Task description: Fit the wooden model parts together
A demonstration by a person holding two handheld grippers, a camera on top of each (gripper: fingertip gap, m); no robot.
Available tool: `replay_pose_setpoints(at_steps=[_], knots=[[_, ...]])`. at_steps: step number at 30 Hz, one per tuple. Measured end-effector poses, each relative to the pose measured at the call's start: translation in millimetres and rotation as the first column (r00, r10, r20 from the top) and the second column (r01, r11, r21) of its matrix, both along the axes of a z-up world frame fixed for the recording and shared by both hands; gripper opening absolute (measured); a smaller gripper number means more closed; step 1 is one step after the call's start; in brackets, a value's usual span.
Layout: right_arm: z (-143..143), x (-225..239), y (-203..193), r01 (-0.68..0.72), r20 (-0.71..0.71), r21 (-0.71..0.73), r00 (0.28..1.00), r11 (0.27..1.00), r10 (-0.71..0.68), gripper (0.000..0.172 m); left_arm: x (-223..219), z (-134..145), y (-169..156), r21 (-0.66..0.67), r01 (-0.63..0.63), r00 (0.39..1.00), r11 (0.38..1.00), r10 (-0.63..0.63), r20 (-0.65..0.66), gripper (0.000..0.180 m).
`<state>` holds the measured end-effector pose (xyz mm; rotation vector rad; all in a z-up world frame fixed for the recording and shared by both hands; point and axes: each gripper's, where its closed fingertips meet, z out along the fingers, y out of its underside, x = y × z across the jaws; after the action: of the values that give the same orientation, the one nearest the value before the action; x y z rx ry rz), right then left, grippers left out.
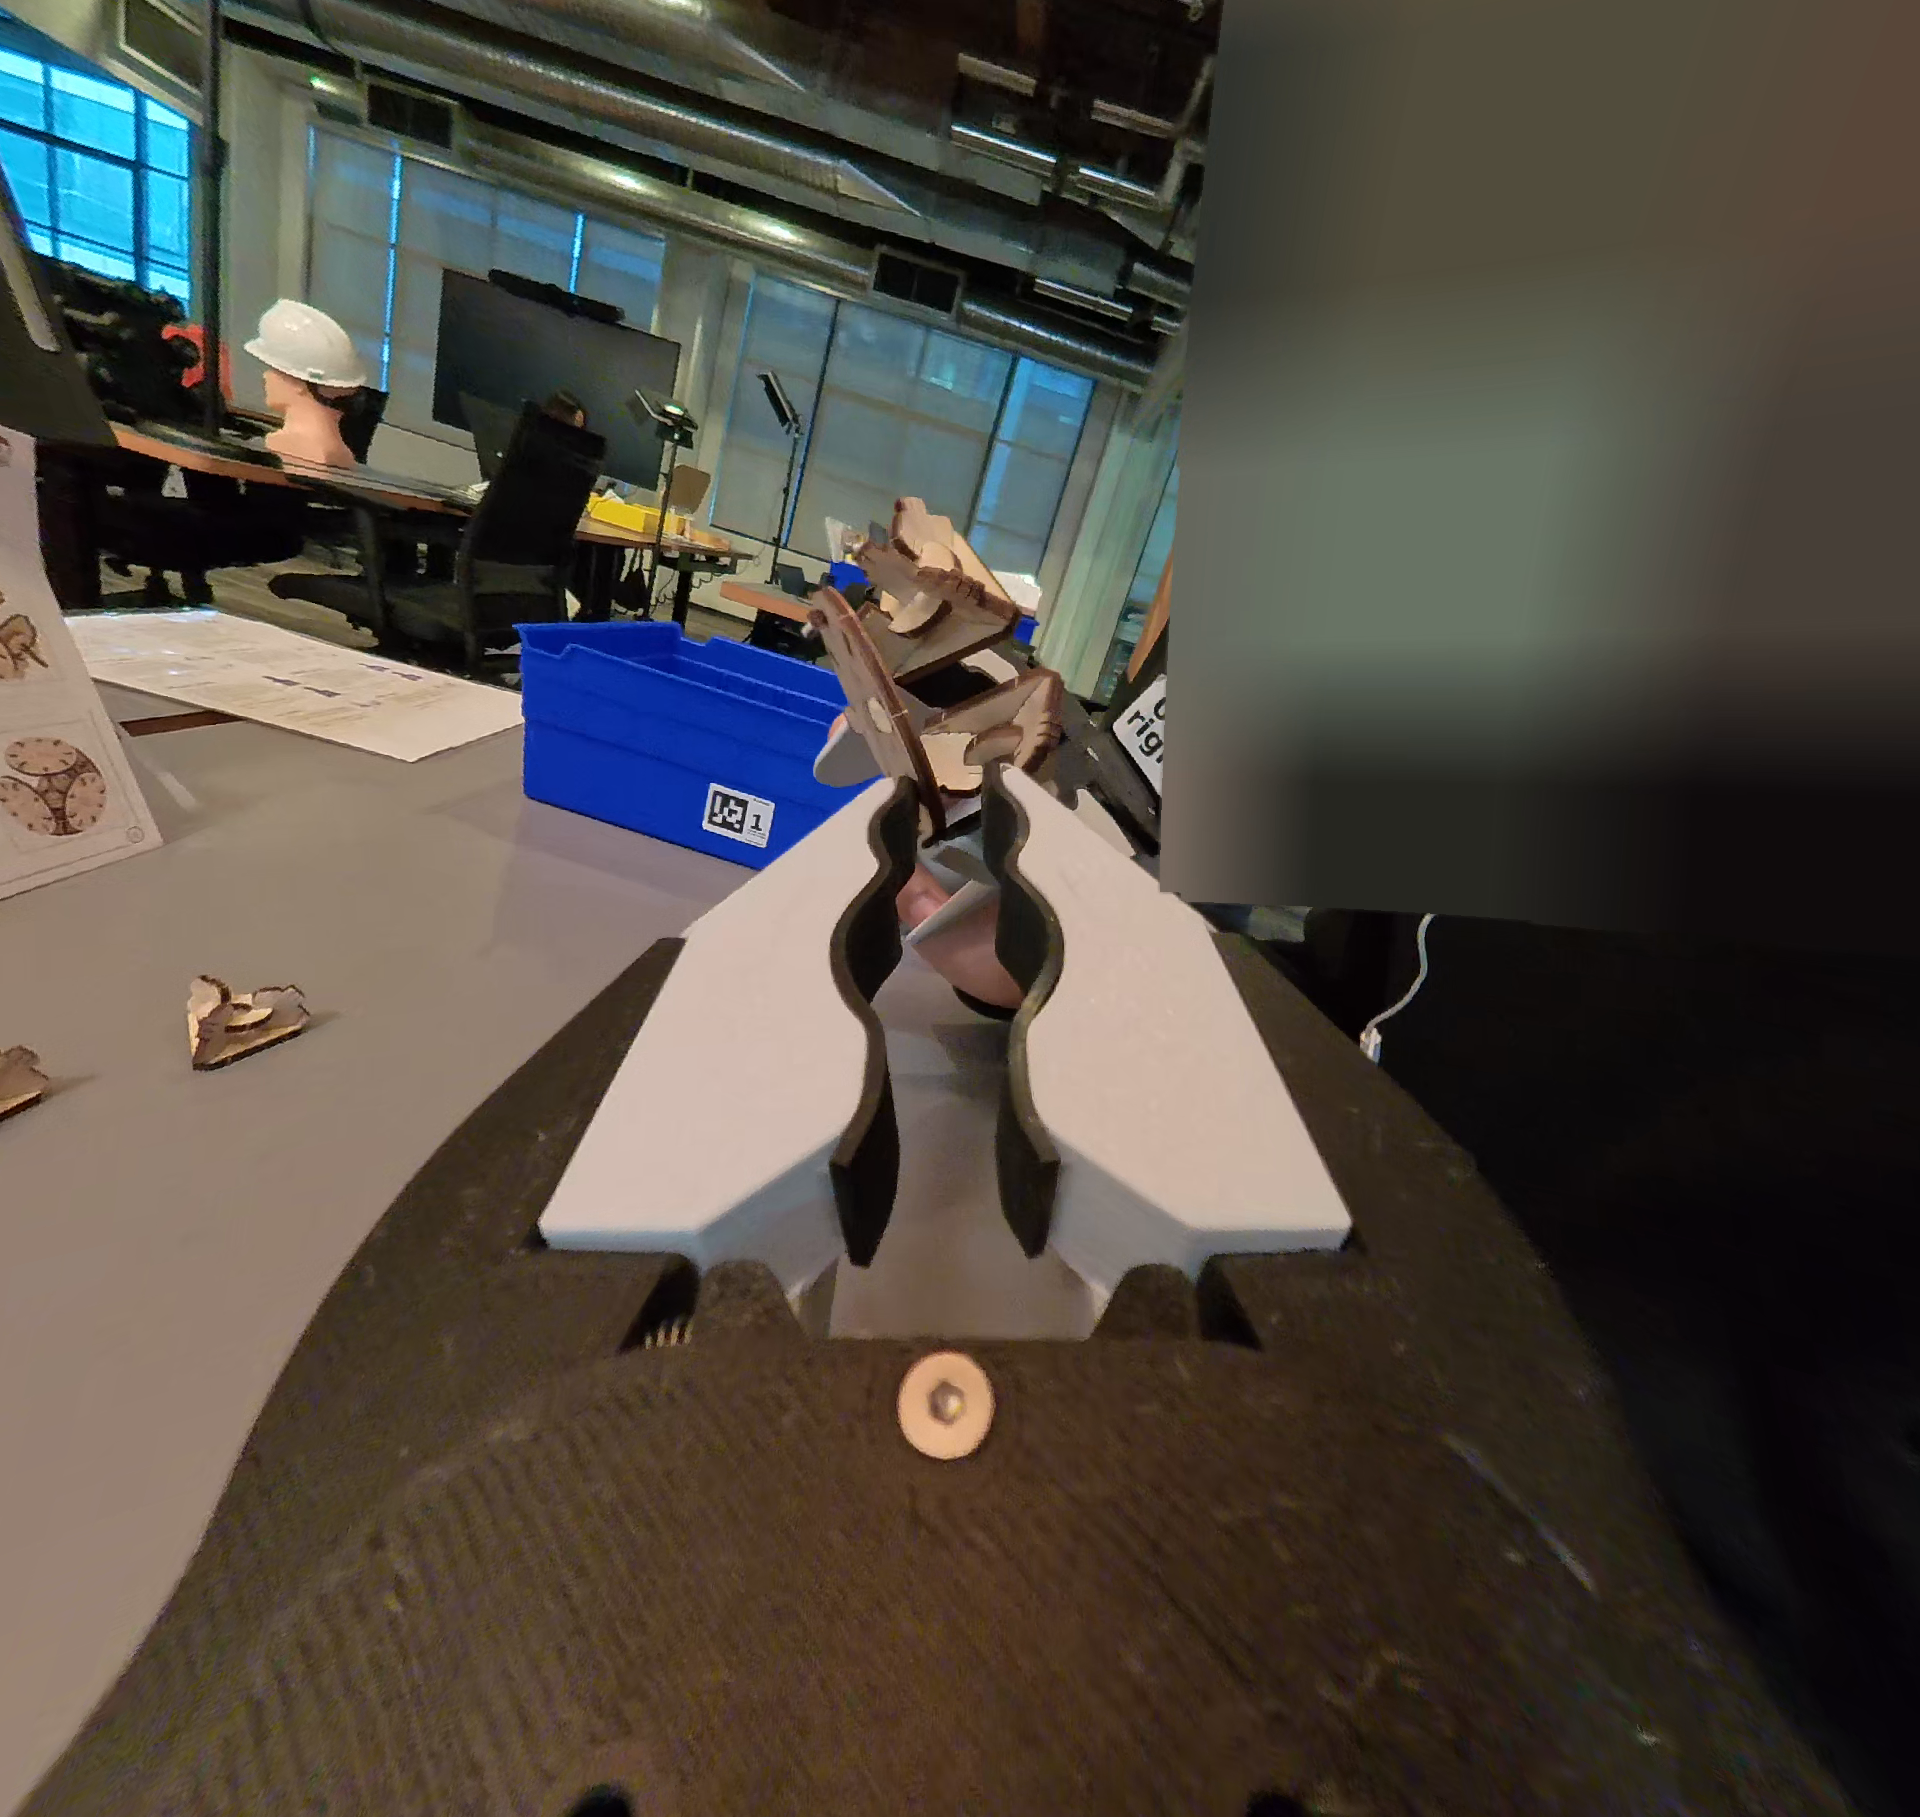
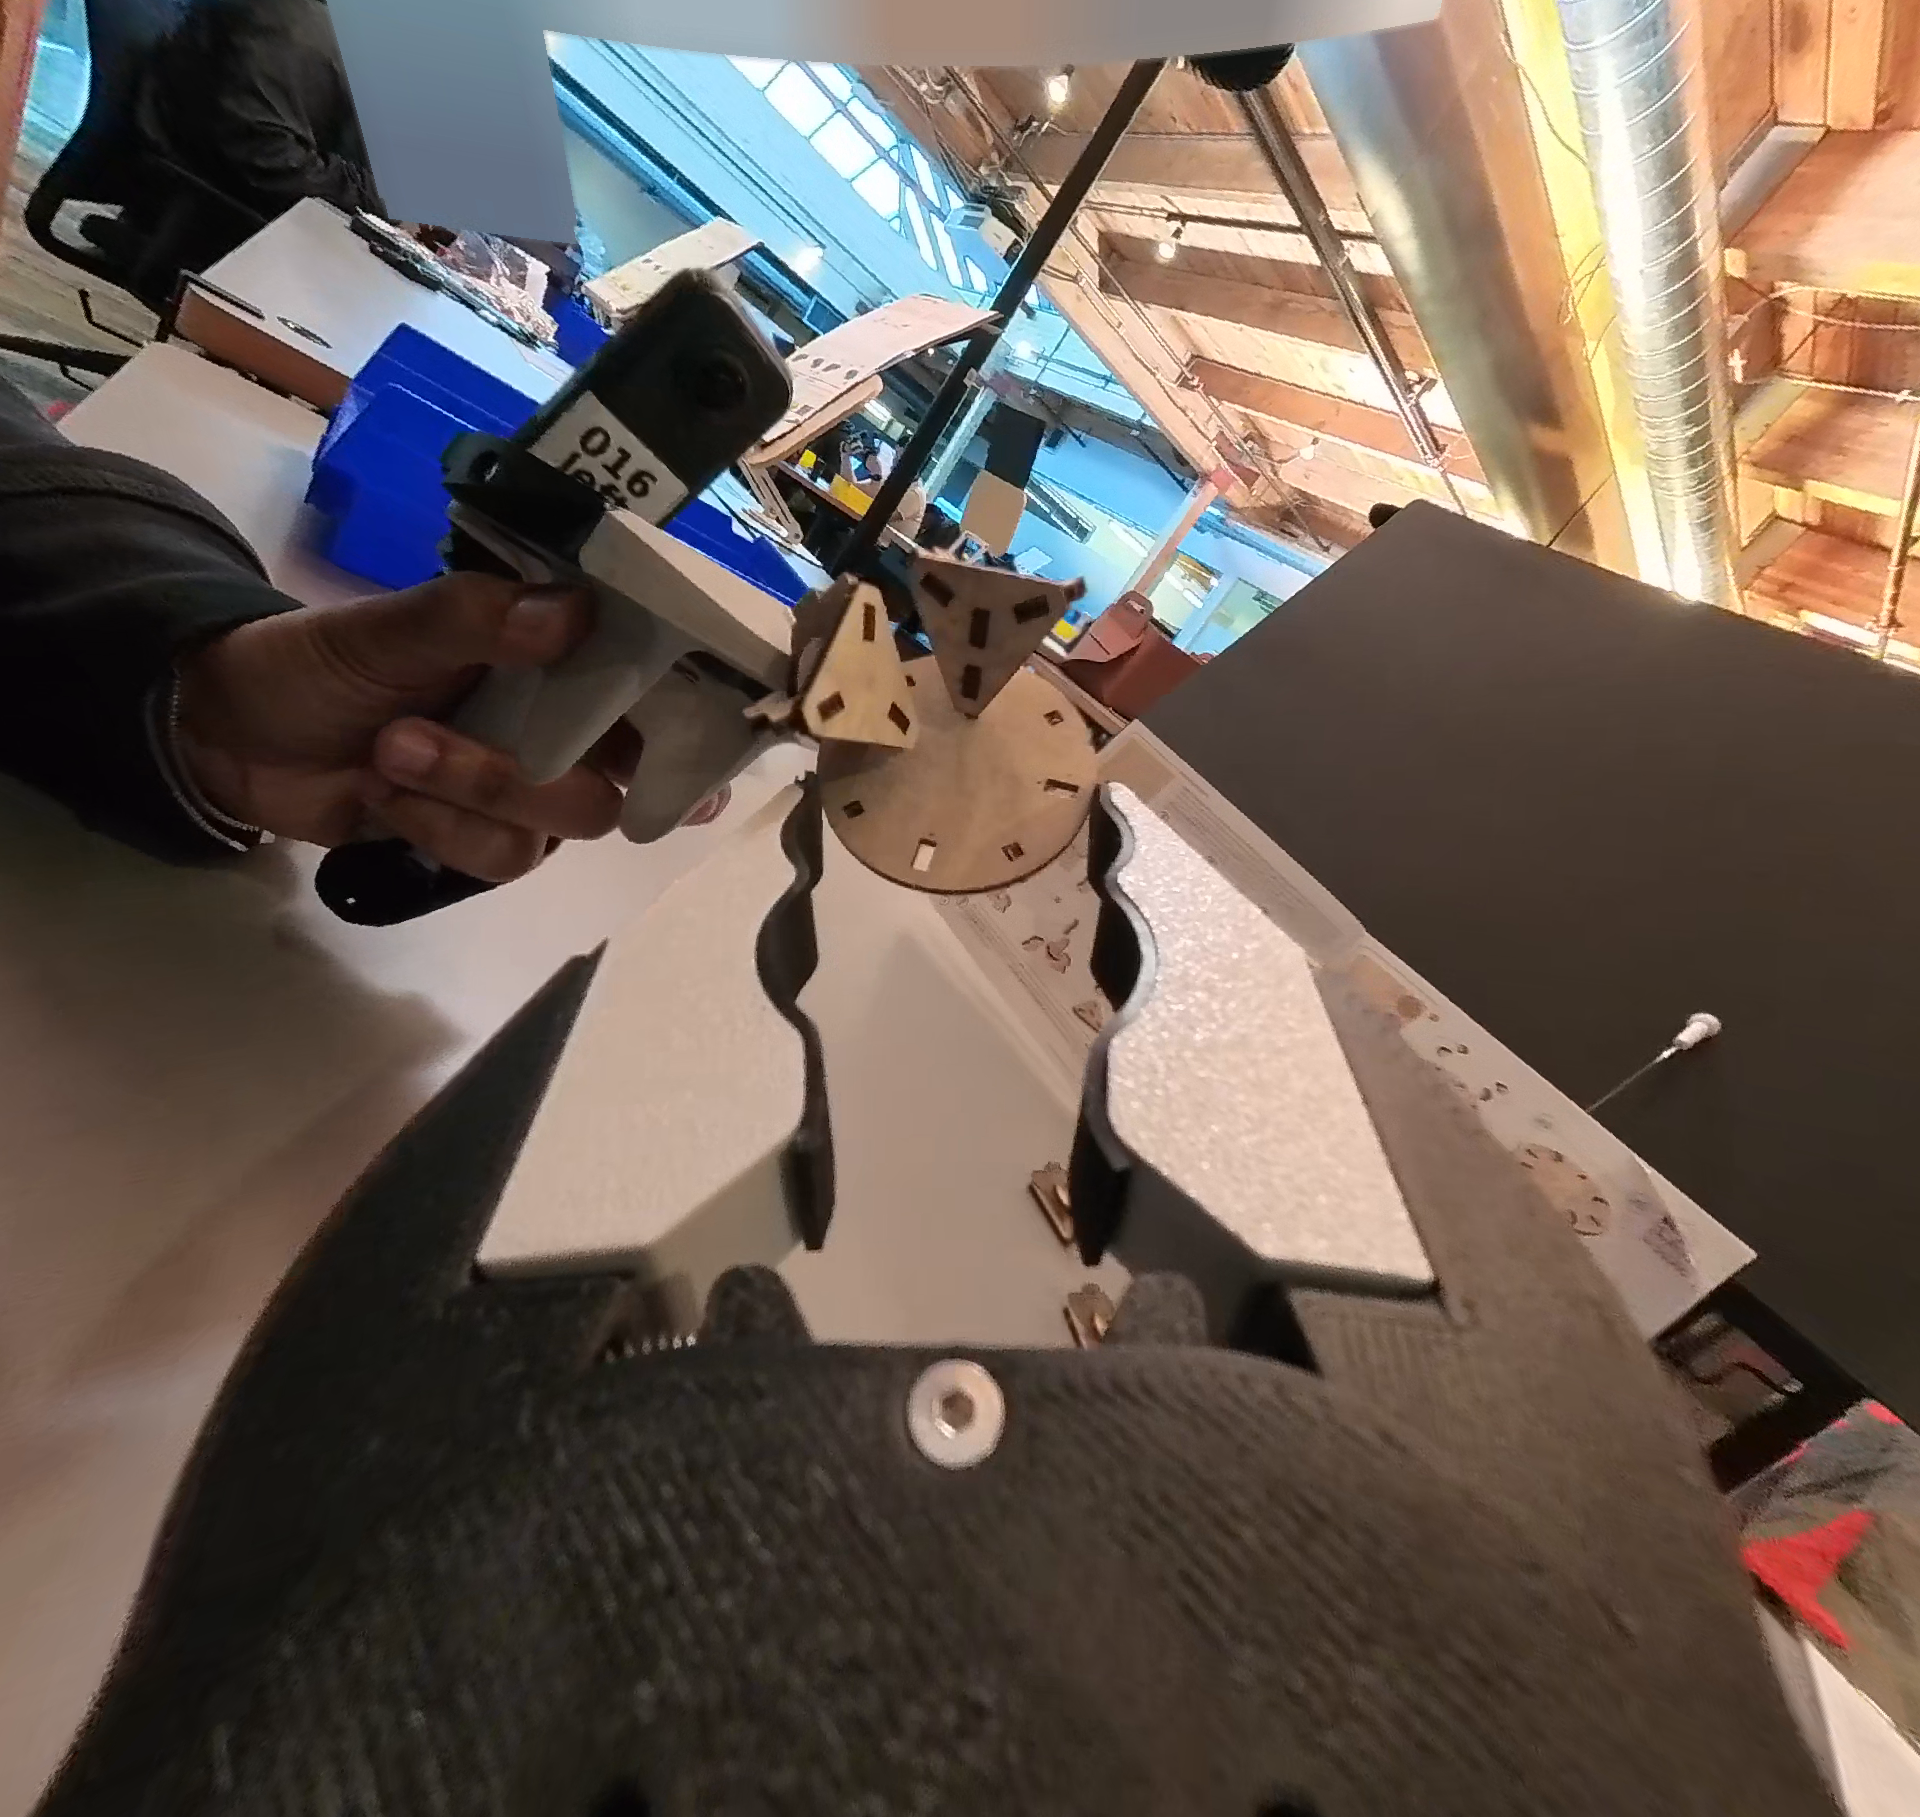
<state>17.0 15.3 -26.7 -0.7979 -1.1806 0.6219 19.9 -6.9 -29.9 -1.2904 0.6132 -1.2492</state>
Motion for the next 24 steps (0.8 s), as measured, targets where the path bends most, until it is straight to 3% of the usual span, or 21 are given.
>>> replay_pose_setpoints(at_steps=[24], knots=[[-1.2, 1.3, -1.6, -0.017, 0.014, -0.022, 1.000, 1.000, 0.018, 0.049, -1.1, -0.4, -1.8, -0.002, -0.001, 1.000, 1.000, 0.001, -0.018, 0.008]])
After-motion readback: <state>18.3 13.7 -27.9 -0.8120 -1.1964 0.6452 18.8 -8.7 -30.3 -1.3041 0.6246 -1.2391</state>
